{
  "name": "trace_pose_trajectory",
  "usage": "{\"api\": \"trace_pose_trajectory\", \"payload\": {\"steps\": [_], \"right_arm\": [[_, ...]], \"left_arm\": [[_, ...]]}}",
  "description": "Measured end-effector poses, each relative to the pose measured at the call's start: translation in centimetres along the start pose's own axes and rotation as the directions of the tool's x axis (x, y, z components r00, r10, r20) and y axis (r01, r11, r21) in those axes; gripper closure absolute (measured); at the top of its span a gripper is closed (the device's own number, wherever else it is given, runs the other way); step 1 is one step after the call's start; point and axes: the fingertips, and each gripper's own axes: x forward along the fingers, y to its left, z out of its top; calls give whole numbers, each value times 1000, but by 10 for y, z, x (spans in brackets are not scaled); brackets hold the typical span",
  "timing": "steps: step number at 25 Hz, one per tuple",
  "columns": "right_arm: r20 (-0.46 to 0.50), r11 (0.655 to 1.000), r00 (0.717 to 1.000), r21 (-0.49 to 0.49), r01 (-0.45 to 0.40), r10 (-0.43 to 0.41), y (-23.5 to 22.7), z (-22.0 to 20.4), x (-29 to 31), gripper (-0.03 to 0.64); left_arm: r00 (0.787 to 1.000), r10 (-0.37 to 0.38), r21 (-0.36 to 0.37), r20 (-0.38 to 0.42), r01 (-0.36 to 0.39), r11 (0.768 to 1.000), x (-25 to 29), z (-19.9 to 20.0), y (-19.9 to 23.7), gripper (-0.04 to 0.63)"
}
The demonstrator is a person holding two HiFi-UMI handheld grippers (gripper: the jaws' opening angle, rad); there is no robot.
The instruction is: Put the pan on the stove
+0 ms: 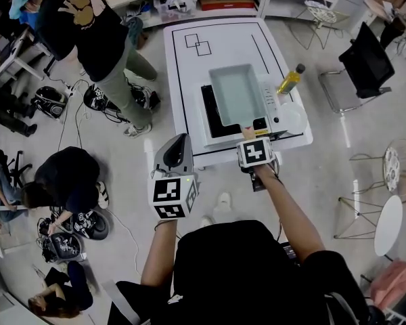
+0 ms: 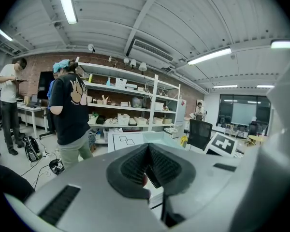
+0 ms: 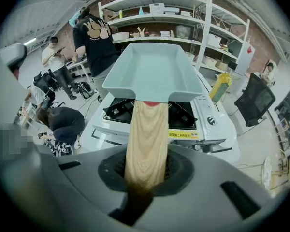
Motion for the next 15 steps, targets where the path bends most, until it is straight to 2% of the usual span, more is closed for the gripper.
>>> {"api": "trace_pose_trajectory", "payload": {"steps": [8,15], "right_arm": [[-61,999,998,14,35,-34,-6,-9,6,574],[-76,998,995,5,69,-68,-10,-9,8,572]], "left_arm": [[1000,-2,0,-6,2,1000,0,-4,0,585],[1000,-9,-1,-4,9,1000,-4,-2,-1,585]]}}
